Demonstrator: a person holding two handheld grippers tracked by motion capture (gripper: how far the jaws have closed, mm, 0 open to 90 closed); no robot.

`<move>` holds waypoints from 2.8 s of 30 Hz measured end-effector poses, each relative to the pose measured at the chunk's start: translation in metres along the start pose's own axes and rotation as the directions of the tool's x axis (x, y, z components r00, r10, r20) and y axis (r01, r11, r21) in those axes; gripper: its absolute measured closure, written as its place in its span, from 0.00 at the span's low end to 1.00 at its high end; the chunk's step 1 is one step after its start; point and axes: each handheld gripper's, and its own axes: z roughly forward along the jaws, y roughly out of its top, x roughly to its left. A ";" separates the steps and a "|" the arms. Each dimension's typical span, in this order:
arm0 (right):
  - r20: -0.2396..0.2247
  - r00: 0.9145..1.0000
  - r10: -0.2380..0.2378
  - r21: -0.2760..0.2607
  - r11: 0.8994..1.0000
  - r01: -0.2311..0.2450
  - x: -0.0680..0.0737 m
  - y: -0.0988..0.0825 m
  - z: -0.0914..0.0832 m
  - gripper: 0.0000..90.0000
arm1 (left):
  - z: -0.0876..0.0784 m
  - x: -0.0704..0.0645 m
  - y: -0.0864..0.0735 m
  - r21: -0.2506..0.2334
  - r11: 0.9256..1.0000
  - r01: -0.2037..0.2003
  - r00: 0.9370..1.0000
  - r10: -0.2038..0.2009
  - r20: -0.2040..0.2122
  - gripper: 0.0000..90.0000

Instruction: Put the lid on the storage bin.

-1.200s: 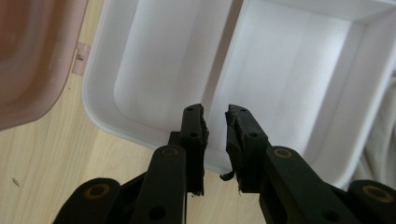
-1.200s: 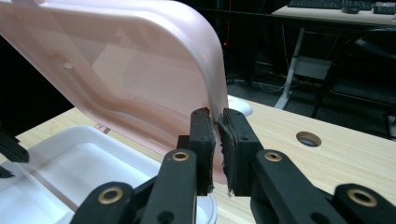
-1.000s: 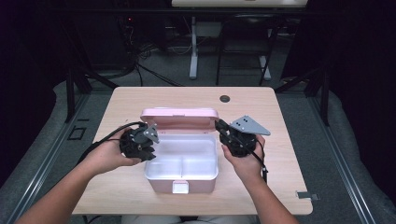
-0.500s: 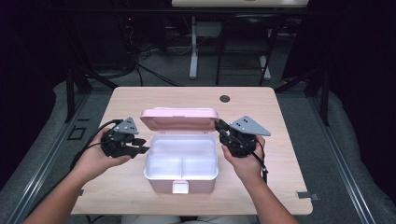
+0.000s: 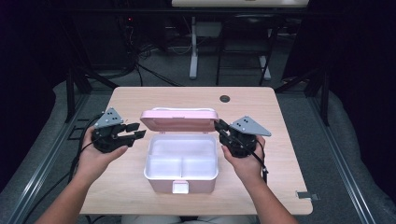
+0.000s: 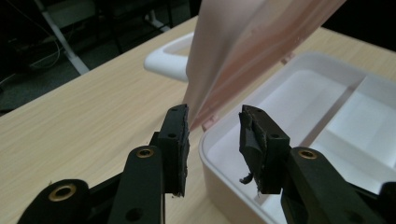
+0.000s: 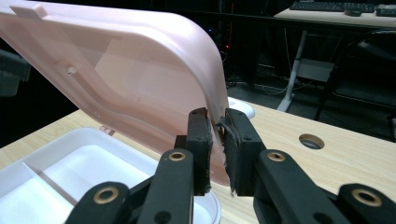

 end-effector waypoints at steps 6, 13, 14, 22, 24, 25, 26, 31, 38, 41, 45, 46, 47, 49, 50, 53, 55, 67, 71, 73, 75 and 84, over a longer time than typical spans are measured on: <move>-0.011 1.000 0.010 -0.001 1.000 -0.010 -0.001 0.001 0.000 0.89 | -0.001 -0.002 0.005 -0.053 0.999 -0.001 1.000 0.000 -0.013 0.73; -0.022 1.000 0.008 0.000 1.000 -0.008 -0.001 0.003 -0.002 0.88 | -0.007 -0.011 0.013 -0.117 0.993 -0.034 0.999 0.029 -0.040 0.79; -0.024 1.000 0.009 0.001 1.000 -0.008 -0.001 0.003 -0.002 0.88 | -0.008 -0.010 0.013 -0.126 0.992 -0.033 0.999 0.027 -0.045 0.79; -0.041 0.999 -0.001 0.001 1.000 0.001 0.000 0.006 -0.008 0.86 | -0.011 -0.012 0.012 -0.153 0.988 -0.035 0.998 0.028 -0.049 0.83; -0.044 0.999 -0.005 0.000 1.000 0.005 0.001 0.007 -0.010 0.86 | -0.012 -0.013 0.011 -0.150 0.988 -0.040 0.998 0.033 -0.050 0.83; -0.046 0.999 -0.006 -0.001 1.000 0.006 0.001 0.008 -0.011 0.86 | -0.012 -0.014 0.011 -0.151 0.988 -0.039 0.998 0.032 -0.049 0.83; -0.048 0.999 -0.009 -0.002 1.000 0.009 0.002 0.009 -0.012 0.86 | -0.012 -0.014 0.010 -0.154 0.987 -0.036 0.998 0.029 -0.048 0.83; -0.059 0.998 -0.011 -0.001 1.000 0.011 0.003 0.010 -0.017 0.86 | -0.014 -0.018 0.008 -0.143 0.988 -0.053 0.997 0.046 -0.055 0.82; -0.063 0.998 -0.023 -0.004 1.000 0.022 0.005 0.008 -0.022 0.85 | -0.016 -0.019 0.004 -0.149 0.988 -0.045 0.998 0.039 -0.042 0.82; -0.066 0.997 -0.027 -0.001 1.000 0.027 0.007 0.007 -0.024 0.85 | -0.016 -0.019 0.002 -0.153 0.987 -0.041 0.999 0.036 -0.037 0.82; -0.070 0.997 -0.031 0.000 1.000 0.032 0.008 0.006 -0.026 0.85 | -0.018 -0.022 -0.001 -0.152 0.987 -0.043 0.999 0.039 -0.032 0.82; -0.070 0.997 -0.030 0.002 1.000 0.031 0.008 0.006 -0.026 0.85 | -0.019 -0.022 -0.002 -0.154 0.987 -0.044 0.999 0.040 -0.029 0.82; -0.070 0.997 -0.031 0.003 1.000 0.031 0.008 0.005 -0.027 0.85 | -0.019 -0.022 -0.003 -0.156 0.987 -0.039 0.999 0.035 -0.027 0.82; -0.070 0.997 -0.034 0.004 0.999 0.035 0.009 0.004 -0.028 0.85 | -0.019 -0.022 -0.004 -0.161 0.986 -0.035 0.999 0.032 -0.021 0.82; -0.070 0.997 -0.035 0.006 0.999 0.035 0.010 0.004 -0.029 0.85 | -0.020 -0.023 -0.005 -0.163 0.986 -0.031 0.999 0.028 -0.019 0.82; -0.073 0.997 -0.039 0.008 0.999 0.040 0.011 0.003 -0.031 0.85 | -0.021 -0.024 -0.008 -0.163 0.986 -0.037 0.999 0.035 -0.018 0.82; -0.076 0.996 -0.039 0.012 0.999 0.040 0.011 0.002 -0.032 0.85 | -0.022 -0.026 -0.009 -0.162 0.986 -0.043 0.999 0.040 -0.022 0.82; -0.121 0.992 -0.036 0.022 0.999 0.039 0.012 -0.005 -0.044 0.84 | -0.028 -0.031 -0.020 -0.171 0.985 -0.032 0.999 0.033 0.003 0.83; -0.129 0.991 -0.041 0.031 0.999 0.045 0.014 -0.009 -0.048 0.85 | -0.030 -0.035 -0.025 -0.167 0.985 -0.033 0.999 0.035 0.010 0.83; -0.132 0.990 -0.043 0.033 0.998 0.048 0.015 -0.012 -0.050 0.85 | -0.031 -0.037 -0.027 -0.169 0.985 -0.036 0.999 0.038 0.010 0.83; -0.135 0.990 -0.043 0.036 0.998 0.049 0.016 -0.015 -0.052 0.85 | -0.032 -0.038 -0.029 -0.168 0.985 -0.033 0.999 0.036 0.014 0.83; -0.150 0.988 -0.039 0.055 0.997 0.048 0.018 -0.029 -0.057 0.86 | -0.034 -0.043 -0.039 -0.171 0.985 -0.015 0.999 0.021 0.033 0.82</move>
